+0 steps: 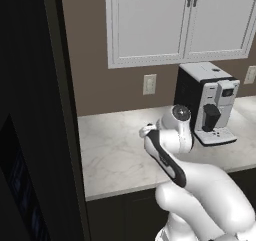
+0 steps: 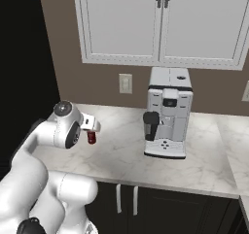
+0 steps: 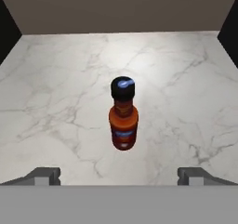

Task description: Place the ketchup and condiment bottle from the counter to the top shelf of the fridge. If the existing items in the fridge are on the top shelf, move them to other shelves.

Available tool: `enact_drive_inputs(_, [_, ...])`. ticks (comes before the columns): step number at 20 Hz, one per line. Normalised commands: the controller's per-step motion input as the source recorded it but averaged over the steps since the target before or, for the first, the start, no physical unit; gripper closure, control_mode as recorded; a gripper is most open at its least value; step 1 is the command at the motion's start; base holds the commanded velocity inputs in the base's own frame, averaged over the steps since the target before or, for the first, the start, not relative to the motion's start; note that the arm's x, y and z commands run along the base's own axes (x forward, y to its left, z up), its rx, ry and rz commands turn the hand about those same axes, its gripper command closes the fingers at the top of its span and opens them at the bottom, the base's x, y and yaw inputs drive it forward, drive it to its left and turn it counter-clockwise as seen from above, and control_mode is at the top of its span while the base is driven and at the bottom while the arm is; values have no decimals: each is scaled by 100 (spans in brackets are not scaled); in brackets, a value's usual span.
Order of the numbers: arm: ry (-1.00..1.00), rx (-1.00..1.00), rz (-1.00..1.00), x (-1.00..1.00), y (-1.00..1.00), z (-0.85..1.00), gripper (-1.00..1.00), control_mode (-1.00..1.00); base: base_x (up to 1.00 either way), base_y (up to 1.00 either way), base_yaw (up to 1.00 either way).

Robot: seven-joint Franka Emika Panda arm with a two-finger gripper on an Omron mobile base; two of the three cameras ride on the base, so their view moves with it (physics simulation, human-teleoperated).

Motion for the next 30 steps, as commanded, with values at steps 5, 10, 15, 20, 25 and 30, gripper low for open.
enact_drive_inputs(5, [0,0,0,34,-2,-9,-100,-100,0,0,0])
enact_drive_inputs(10, [0,0,0,5,-5,-17,-100,-100,0,0,0])
enact_drive_inputs(15, [0,0,0,3,0,-25,-100,-100,0,0,0])
enact_drive_inputs(20, [0,0,0,21,0,-21,-100,-100,0,0,0])
enact_drive_inputs(25, [0,0,0,26,0,-8,-100,-100,0,0,0])
enact_drive_inputs(30, [0,0,0,19,0,-1,-100,-100,0,0,0])
